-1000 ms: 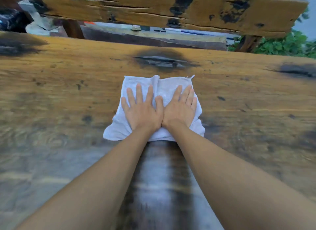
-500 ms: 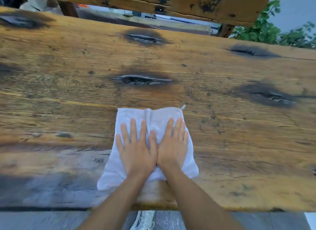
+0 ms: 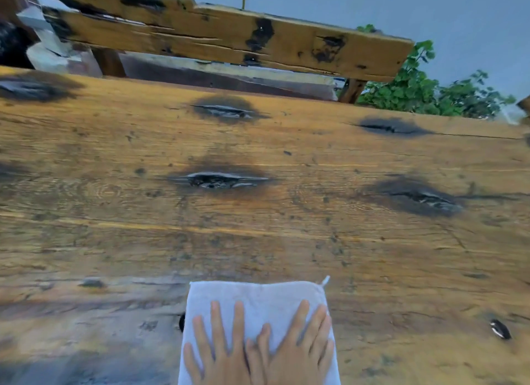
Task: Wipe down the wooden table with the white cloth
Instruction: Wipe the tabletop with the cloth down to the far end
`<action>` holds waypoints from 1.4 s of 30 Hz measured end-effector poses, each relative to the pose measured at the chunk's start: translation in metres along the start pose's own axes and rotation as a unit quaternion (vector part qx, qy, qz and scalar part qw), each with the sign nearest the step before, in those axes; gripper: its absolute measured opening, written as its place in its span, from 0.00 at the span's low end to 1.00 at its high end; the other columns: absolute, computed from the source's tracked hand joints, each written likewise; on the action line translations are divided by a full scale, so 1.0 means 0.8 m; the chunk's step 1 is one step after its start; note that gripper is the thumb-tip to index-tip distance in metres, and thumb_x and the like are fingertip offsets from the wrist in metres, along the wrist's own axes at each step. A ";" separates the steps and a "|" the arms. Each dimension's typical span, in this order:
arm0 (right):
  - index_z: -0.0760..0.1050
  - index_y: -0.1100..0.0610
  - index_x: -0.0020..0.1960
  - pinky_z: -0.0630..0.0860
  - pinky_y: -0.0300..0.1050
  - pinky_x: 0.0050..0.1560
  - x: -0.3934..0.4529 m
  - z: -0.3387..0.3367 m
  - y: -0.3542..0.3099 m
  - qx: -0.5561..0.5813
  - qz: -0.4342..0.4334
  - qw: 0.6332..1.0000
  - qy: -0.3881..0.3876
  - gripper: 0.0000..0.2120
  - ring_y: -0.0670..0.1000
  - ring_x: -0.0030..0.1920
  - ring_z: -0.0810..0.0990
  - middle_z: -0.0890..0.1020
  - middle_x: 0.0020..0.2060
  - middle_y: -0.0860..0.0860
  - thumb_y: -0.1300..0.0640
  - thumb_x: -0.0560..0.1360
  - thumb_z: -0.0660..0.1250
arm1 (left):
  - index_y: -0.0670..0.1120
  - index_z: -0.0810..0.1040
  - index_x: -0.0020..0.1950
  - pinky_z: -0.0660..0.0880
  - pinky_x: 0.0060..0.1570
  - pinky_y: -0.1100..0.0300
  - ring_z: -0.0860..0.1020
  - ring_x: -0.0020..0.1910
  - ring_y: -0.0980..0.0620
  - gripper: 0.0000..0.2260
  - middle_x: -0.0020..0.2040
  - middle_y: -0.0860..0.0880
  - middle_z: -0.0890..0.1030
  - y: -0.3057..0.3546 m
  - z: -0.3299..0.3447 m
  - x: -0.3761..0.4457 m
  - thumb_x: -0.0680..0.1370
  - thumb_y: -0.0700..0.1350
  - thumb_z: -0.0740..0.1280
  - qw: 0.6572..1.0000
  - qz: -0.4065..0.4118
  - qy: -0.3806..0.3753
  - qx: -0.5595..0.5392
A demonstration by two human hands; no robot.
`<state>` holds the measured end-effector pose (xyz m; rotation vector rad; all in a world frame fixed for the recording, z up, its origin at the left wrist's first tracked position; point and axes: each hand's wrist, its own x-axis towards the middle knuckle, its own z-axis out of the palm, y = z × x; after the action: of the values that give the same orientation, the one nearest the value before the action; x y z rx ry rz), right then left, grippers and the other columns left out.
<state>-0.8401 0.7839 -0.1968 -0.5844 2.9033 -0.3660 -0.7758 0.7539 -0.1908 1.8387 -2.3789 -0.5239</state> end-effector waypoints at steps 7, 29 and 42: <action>0.68 0.64 0.74 0.58 0.69 0.73 0.132 0.017 -0.072 0.024 0.031 0.998 0.057 0.48 0.68 0.77 0.62 0.63 0.77 0.68 0.35 0.64 0.57 | 0.59 0.74 0.73 0.56 0.73 0.36 0.64 0.78 0.41 0.30 0.77 0.49 0.69 0.063 0.010 0.141 0.72 0.65 0.57 0.998 0.038 0.037 -0.037; 0.37 0.60 0.82 0.35 0.60 0.79 0.576 0.052 -0.276 -0.042 0.000 0.999 0.029 0.47 0.61 0.81 0.34 0.38 0.81 0.64 0.30 0.77 0.47 | 0.63 0.43 0.81 0.32 0.76 0.43 0.35 0.81 0.44 0.32 0.83 0.50 0.39 0.253 0.040 0.589 0.75 0.61 0.33 0.997 0.063 0.045 -0.024; 0.39 0.62 0.82 0.36 0.62 0.79 0.786 0.046 -0.396 -0.031 -0.008 0.999 0.020 0.43 0.62 0.81 0.35 0.40 0.81 0.65 0.35 0.79 0.45 | 0.63 0.49 0.81 0.35 0.77 0.40 0.35 0.81 0.43 0.35 0.84 0.50 0.43 0.352 0.032 0.816 0.74 0.66 0.36 0.996 0.071 0.057 0.002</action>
<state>-1.2919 0.2424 -0.2134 -0.6176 2.9594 -0.2942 -1.2202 0.1984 -0.2138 1.6382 -2.4125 -0.3885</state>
